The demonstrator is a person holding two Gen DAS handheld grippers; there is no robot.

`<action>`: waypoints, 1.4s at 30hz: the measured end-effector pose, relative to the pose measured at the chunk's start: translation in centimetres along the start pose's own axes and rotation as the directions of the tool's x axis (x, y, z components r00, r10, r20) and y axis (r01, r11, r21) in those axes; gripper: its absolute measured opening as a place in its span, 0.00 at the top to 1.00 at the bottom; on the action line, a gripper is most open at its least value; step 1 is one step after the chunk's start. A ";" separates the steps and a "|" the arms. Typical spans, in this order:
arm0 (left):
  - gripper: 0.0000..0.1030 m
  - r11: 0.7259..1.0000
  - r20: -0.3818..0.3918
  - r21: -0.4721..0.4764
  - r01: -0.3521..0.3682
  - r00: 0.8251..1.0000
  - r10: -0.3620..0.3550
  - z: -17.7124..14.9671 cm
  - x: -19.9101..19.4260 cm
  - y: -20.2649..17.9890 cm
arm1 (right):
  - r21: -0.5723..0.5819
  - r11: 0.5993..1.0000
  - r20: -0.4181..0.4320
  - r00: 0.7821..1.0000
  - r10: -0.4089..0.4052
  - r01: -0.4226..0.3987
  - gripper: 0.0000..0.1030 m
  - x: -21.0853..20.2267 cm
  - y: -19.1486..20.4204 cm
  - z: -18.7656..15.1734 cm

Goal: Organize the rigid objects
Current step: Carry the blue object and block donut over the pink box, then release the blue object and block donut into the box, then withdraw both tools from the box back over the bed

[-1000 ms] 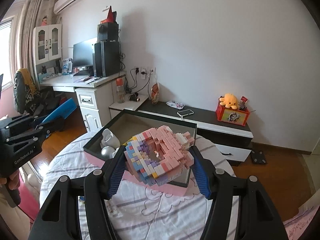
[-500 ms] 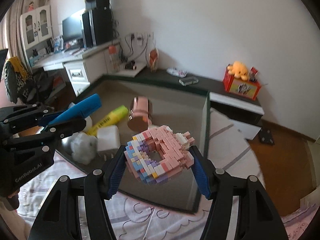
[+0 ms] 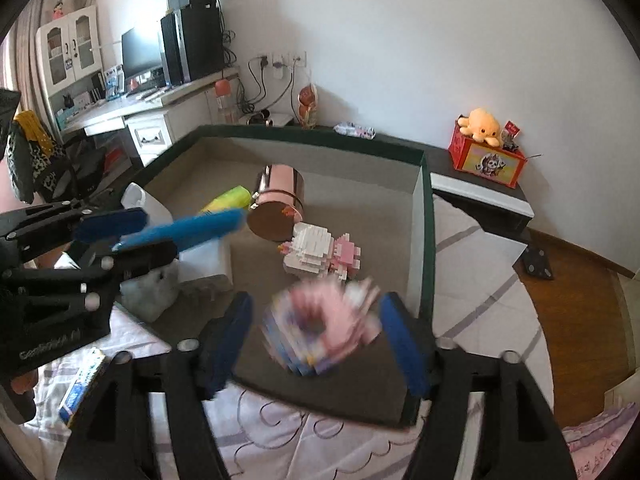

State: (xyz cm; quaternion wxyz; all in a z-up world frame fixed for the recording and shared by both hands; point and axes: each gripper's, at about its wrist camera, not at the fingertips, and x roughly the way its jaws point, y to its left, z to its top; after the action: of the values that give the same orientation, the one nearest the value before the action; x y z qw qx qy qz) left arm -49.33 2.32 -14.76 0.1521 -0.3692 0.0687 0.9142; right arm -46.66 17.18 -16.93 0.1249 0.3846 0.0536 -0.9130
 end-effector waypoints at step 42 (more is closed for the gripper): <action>0.00 0.964 0.364 -0.150 -0.221 0.894 0.262 -14.3 -28.7 -1.8 | 0.022 0.994 0.381 0.918 -0.111 0.111 0.13 -25.1 9.1 -10.6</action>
State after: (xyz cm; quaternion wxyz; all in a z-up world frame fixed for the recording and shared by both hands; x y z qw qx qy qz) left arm -19.79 -5.88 -5.10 0.0283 -0.1808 0.0354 0.9825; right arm -20.05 15.18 -6.38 0.0810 0.1959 0.0503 -0.9760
